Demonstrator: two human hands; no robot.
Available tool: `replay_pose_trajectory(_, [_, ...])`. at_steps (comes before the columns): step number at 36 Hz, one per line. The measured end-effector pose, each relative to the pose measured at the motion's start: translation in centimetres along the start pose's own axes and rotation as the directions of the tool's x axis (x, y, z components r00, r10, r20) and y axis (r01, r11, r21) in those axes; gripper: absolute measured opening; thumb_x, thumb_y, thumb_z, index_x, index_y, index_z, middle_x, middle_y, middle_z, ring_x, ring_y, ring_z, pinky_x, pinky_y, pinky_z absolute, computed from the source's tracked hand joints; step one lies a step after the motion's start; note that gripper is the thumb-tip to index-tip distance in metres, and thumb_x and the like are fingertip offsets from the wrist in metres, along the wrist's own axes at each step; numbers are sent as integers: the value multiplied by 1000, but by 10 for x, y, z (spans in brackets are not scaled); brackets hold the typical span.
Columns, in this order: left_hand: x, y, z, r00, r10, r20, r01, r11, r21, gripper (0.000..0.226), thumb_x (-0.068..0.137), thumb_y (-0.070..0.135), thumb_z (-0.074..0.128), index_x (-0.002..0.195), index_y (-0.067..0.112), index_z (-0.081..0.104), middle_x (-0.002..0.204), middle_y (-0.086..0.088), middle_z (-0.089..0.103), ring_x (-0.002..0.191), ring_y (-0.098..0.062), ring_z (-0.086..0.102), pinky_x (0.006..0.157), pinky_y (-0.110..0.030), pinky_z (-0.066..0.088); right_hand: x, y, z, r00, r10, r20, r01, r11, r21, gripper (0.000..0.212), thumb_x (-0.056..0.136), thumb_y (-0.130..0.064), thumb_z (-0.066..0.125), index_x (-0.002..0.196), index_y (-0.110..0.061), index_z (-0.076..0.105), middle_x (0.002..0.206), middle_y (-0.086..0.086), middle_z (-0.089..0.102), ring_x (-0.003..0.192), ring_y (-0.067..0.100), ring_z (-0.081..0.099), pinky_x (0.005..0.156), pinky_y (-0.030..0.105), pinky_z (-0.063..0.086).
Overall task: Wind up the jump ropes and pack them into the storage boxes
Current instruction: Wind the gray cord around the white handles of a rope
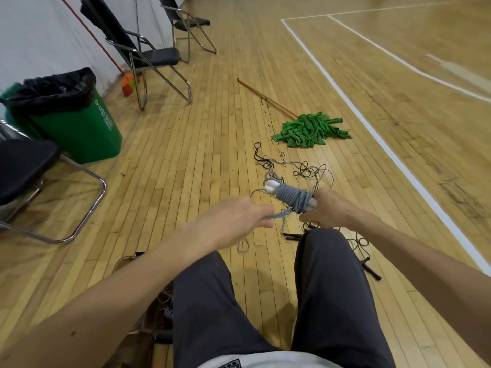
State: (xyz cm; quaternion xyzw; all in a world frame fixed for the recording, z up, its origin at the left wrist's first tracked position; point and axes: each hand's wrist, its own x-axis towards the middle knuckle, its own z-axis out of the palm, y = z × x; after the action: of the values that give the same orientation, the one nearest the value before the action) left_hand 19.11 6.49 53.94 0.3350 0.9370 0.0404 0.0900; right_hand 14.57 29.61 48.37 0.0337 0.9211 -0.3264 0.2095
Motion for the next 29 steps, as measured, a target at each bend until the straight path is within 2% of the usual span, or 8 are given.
replay_pose_trajectory(5, [5,-5,-24,990,139,-30,-130,968,213,34,102,46,41,109,16,58,66,11,37,55,0,34,53,-21,32,-9,-11,8,994,-27,102,43,987,-155,23,84,-13,74,70,-10,56,61,4,57,47,16,51,47,24,39])
replay_pose_trajectory(7, [9,-7,-32,978,199,-61,-178,952,250,38,101,47,43,103,14,62,63,12,39,51,2,33,49,-16,26,-14,-16,12,988,-25,152,57,975,-213,25,86,-13,73,68,-10,55,61,4,56,47,15,50,47,23,40])
replay_pose_trajectory(10, [13,-9,-43,960,260,-105,-210,916,342,44,98,52,42,88,14,59,61,10,39,50,-3,33,47,-18,20,-24,-24,20,975,-19,219,80,959,-272,24,85,-15,74,70,-9,56,62,4,58,50,17,53,50,25,42])
replay_pose_trajectory(14, [17,-12,-52,941,302,-150,-222,889,400,46,95,57,42,85,16,61,72,6,56,63,-13,51,46,-21,18,-37,-31,22,958,-77,275,164,937,-309,22,86,-13,73,74,-10,55,65,2,57,53,15,51,45,20,37])
replay_pose_trajectory(19, [22,-20,-58,939,277,-201,-207,928,311,61,79,70,40,79,13,63,63,9,52,59,-11,48,47,-23,23,-49,-33,18,909,-164,384,284,917,-281,16,84,-15,74,85,-8,59,70,2,60,56,11,53,51,20,42])
replay_pose_trajectory(22, [23,-24,-61,941,258,-219,-200,946,255,55,75,72,49,70,18,49,57,12,38,52,-4,36,48,-24,22,-56,-33,20,874,-229,429,363,893,-264,20,86,-17,74,96,-5,62,76,3,64,61,10,56,58,23,46])
replay_pose_trajectory(26, [24,-26,-58,974,137,-182,-111,983,150,53,71,73,58,67,22,49,59,10,46,56,-2,39,51,-24,30,-64,-32,21,845,-309,437,430,877,-212,27,86,-18,74,103,-2,61,94,16,68,76,20,60,66,32,49])
replay_pose_trajectory(29, [23,-28,-54,985,61,-158,-57,998,34,50,65,78,57,60,30,43,59,11,45,58,-2,40,56,-31,40,-69,-33,22,821,-382,423,499,842,-207,25,88,-21,74,103,-4,62,97,17,67,82,28,63,71,38,53])
